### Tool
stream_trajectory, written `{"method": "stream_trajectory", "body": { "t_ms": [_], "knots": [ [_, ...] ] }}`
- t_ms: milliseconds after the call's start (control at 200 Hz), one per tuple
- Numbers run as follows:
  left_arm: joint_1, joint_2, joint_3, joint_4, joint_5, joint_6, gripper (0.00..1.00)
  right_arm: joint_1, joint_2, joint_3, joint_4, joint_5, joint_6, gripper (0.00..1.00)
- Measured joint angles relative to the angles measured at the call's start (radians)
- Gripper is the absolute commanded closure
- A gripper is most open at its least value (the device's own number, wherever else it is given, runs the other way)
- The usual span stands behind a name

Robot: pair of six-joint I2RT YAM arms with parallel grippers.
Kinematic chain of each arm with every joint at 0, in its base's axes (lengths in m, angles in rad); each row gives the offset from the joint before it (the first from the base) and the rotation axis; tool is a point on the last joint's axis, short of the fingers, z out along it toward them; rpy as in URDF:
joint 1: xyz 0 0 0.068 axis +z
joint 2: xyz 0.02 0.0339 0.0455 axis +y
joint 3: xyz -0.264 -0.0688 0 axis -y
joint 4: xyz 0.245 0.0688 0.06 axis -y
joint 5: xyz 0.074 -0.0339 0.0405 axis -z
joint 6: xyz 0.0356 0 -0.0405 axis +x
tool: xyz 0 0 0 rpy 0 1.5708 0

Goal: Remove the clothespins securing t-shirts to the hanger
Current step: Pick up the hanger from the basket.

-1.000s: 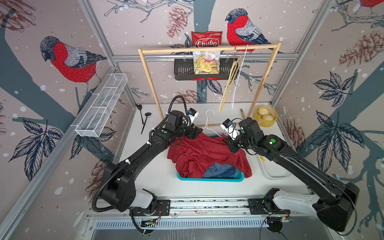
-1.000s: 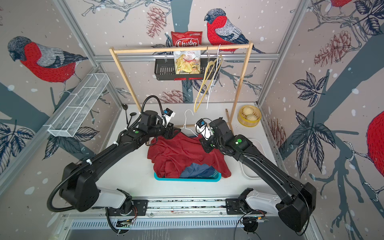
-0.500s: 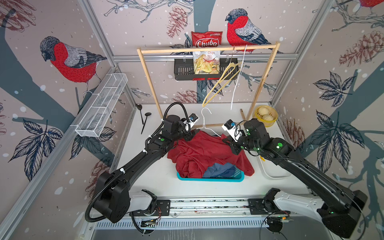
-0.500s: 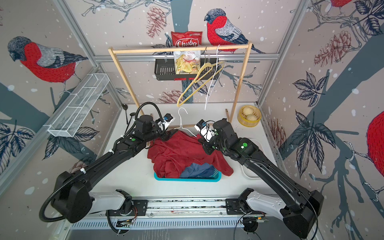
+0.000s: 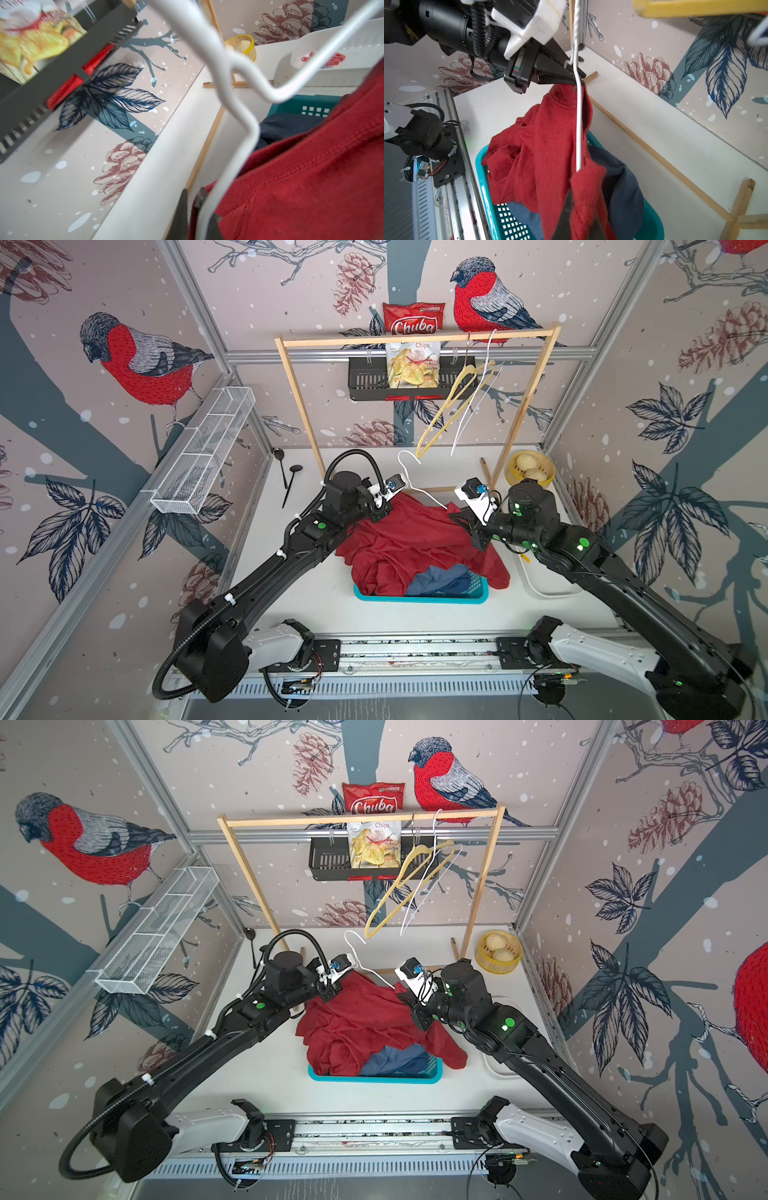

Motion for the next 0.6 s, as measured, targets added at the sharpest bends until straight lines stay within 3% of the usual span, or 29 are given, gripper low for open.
{"method": "stream_trajectory", "body": {
  "t_ms": [105, 195, 600],
  "knots": [
    [-0.002, -0.049, 0.037, -0.043, -0.014, 0.037, 1.00, 0.003, -0.035, 0.013, 0.031, 0.000, 0.023, 0.64],
    [-0.002, -0.079, 0.104, -0.082, -0.018, 0.066, 1.00, 0.001, -0.074, 0.032, 0.053, 0.003, 0.040, 0.43],
    [-0.003, -0.134, 0.454, -0.368, 0.037, 0.156, 1.00, 0.002, -0.142, 0.251, 0.052, 0.062, 0.161, 0.26]
  ]
}}
